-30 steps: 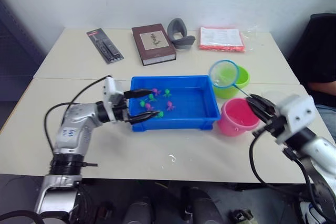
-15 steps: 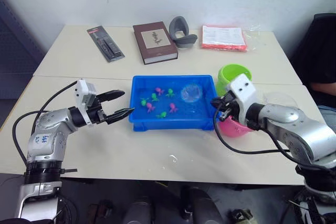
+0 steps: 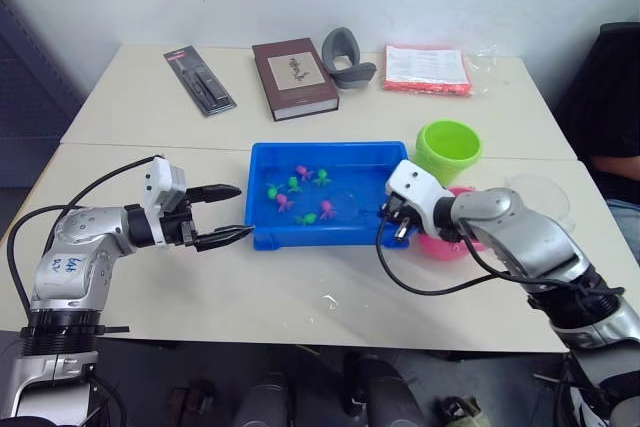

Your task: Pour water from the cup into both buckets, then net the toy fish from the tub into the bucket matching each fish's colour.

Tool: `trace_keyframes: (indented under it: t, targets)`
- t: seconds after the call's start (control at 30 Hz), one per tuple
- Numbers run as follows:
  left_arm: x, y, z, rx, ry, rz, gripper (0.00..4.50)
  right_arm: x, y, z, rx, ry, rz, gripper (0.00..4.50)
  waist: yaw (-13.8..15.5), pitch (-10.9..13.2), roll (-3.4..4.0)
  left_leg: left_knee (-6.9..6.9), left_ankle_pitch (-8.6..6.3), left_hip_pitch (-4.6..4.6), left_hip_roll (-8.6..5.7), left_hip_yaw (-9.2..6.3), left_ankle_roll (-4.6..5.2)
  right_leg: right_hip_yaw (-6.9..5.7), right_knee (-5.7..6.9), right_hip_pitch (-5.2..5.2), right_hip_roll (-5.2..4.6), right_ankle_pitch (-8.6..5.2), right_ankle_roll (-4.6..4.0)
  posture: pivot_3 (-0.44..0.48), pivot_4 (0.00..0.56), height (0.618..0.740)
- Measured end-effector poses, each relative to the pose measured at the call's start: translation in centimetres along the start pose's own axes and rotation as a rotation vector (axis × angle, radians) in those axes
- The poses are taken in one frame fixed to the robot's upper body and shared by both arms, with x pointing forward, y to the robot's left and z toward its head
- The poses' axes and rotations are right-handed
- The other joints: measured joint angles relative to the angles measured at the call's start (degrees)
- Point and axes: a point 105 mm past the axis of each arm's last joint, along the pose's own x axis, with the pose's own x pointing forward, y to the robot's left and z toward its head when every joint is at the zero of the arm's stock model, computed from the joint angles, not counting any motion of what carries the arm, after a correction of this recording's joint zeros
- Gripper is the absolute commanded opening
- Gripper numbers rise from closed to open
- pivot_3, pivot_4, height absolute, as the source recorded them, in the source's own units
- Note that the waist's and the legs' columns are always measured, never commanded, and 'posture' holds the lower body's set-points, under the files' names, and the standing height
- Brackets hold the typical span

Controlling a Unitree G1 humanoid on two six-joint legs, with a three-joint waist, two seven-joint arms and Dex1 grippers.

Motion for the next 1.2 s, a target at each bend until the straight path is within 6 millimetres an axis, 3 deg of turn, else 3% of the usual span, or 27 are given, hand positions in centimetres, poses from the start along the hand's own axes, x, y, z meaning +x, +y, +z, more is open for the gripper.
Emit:
trace_keyframes:
  t: [0.1, 0.27, 0.43, 0.73, 0.93, 1.2]
  targets:
    - [0.1, -0.1, -0.1, -0.001, 0.005, -0.006, 4.45, 0.1, 0.0, 0.8, 0.03, -0.044, 0.002, 0.0, 0.03, 0.0, 0.0, 0.01, 0.01, -0.02, 0.0, 0.0, -0.01, -0.01, 0.01, -0.02, 0.0, 0.0, 0.0, 0.0, 0.15, 0.74]
    - [0.1, 0.0, -0.2, 0.001, 0.014, -0.001, 4.45, -1.6, -1.2, 1.4, 0.133, -0.122, -0.014, 0.0, 0.26, 0.0, 0.0, 0.01, 0.0, -0.05, 0.0, -0.07, -0.01, -0.11, -0.04, 0.0, -0.02, 0.0, 0.0, 0.0, 0.15, 0.74]
    - [0.2, 0.1, 0.0, 0.007, 0.015, -0.006, 4.45, -3.2, -0.6, 0.8, 0.248, -0.162, 0.022, 0.0, 0.17, 0.0, 0.0, 0.0, 0.0, -0.07, 0.0, -0.09, -0.01, -0.15, -0.03, 0.0, -0.03, 0.0, 0.0, 0.0, 0.15, 0.74]
    - [2.0, -0.8, 1.5, 0.031, -0.018, -0.134, 4.45, -8.8, 1.0, 0.0, 0.245, -0.33, -0.038, 0.0, 0.59, 0.0, 0.0, -0.02, 0.0, -0.08, -0.01, -0.18, -0.02, -0.24, -0.08, 0.06, -0.01, 0.01, 0.02, 0.0, 0.15, 0.74]
    - [4.2, -1.9, 2.4, 0.011, -0.061, -0.249, 4.45, -13.7, 1.1, -2.1, 0.234, -0.369, -0.257, 0.0, 1.43, 0.0, 0.0, 0.04, 0.0, 0.12, -0.05, -0.17, 0.0, -0.23, -0.11, 0.33, 0.02, 0.03, 0.06, 0.0, 0.15, 0.74]
    - [7.0, -3.9, 2.2, -0.03, -0.106, -0.375, 4.45, -18.1, 1.1, -5.5, 0.157, -0.274, -0.516, 0.0, 1.47, -0.02, 0.03, 0.05, 0.0, 0.19, -0.06, -0.11, 0.03, -0.09, -0.07, 0.41, 0.13, 0.05, 0.09, 0.0, 0.15, 0.74]
